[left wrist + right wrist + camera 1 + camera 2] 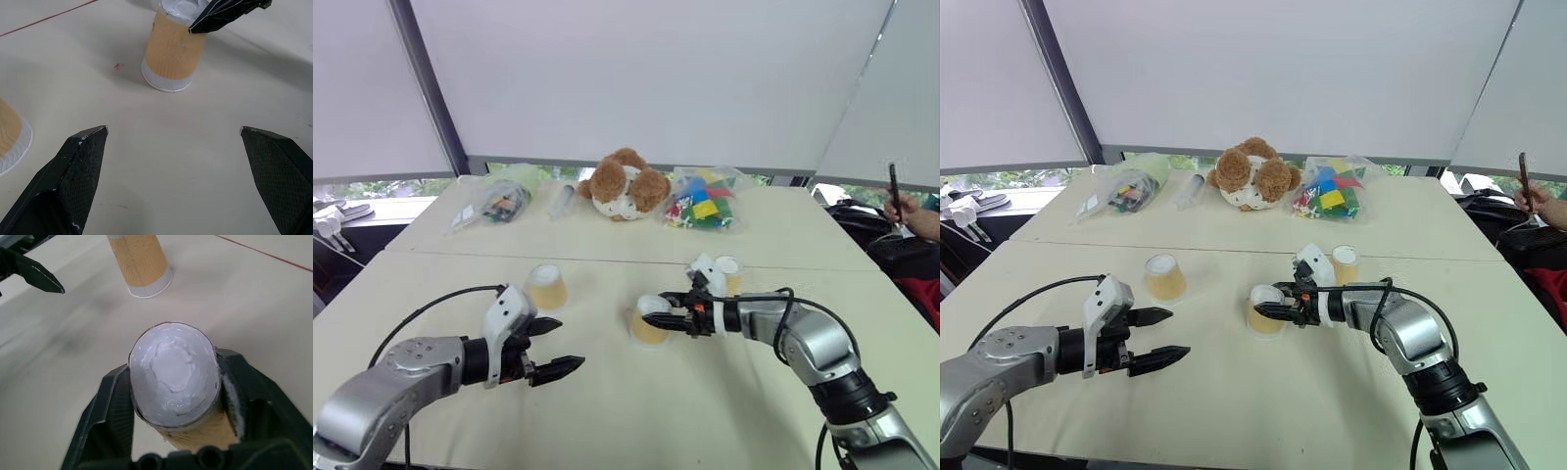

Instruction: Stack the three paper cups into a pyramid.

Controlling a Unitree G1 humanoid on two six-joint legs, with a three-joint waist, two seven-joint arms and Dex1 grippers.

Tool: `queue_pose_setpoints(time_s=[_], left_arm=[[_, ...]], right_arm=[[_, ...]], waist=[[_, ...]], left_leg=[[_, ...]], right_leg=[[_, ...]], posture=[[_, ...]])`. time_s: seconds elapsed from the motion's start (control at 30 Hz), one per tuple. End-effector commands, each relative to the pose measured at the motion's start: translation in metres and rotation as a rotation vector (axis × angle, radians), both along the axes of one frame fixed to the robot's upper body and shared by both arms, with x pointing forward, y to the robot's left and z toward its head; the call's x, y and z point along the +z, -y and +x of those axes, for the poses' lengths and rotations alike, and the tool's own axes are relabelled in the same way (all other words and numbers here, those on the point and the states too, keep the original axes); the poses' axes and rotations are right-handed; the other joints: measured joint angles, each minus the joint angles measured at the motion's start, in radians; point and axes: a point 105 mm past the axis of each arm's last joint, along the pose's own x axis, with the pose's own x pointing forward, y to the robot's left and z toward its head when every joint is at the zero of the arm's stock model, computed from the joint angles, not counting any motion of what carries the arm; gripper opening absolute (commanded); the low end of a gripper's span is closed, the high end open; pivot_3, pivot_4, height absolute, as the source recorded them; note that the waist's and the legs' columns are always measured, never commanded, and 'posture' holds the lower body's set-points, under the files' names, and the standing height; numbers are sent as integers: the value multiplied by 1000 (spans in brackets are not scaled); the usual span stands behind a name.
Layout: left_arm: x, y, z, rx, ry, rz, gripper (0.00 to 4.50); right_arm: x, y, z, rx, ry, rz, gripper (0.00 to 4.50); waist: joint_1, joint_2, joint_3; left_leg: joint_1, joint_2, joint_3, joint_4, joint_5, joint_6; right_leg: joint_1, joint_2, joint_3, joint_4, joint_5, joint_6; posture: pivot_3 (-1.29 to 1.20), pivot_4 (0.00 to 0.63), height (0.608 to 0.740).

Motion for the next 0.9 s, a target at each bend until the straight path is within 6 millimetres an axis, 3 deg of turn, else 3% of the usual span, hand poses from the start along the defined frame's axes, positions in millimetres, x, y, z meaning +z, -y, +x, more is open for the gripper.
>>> queue_pose_setpoints(time_s=[0.03,0.17,0.3,0.4,0.53,0.7,0.9], left_arm=[[10,1,-3,-5,45,-18,4500],[10,1,-3,-2,43,-26,4500],[19,0,3,-2,63,-53,4500],[30,1,8,-23,100,-54,4500],[49,16,12,-65,167,-98,4500],[52,21,19,-55,174,-125,4500],[47,24,18,-60,164,-117,4500]], right_arm=[[9,-4,-1,26,36,16,4441],[10,-3,-1,19,44,21,4483],[34,3,-7,23,79,104,4483],[57,18,-9,-12,128,162,4483],[71,56,1,-189,175,182,4483],[62,103,31,-457,281,106,4483],[42,113,51,-525,292,78,4483]], waist=[[0,0,0],[0,0,0],[3,0,0],[4,0,0],[5,0,0],[-5,0,0],[-6,0,0]], left_leg=[[0,0,0,0,0,0],[0,0,0,0,0,0],[0,0,0,0,0,0],[0,0,0,0,0,0],[0,0,0,0,0,0],[0,-1,0,0,0,0],[0,-1,0,-1,0,0]], right_leg=[[0,0,0,0,0,0],[0,0,0,0,0,0],[0,0,0,0,0,0],[0,0,0,0,0,0],[1,0,0,0,0,0],[1,0,0,-1,0,0],[0,0,0,0,1,2]], posture=[[0,150,740],[0,150,740],[0,150,740],[0,150,740],[0,150,740],[0,150,740],[0,150,740]])
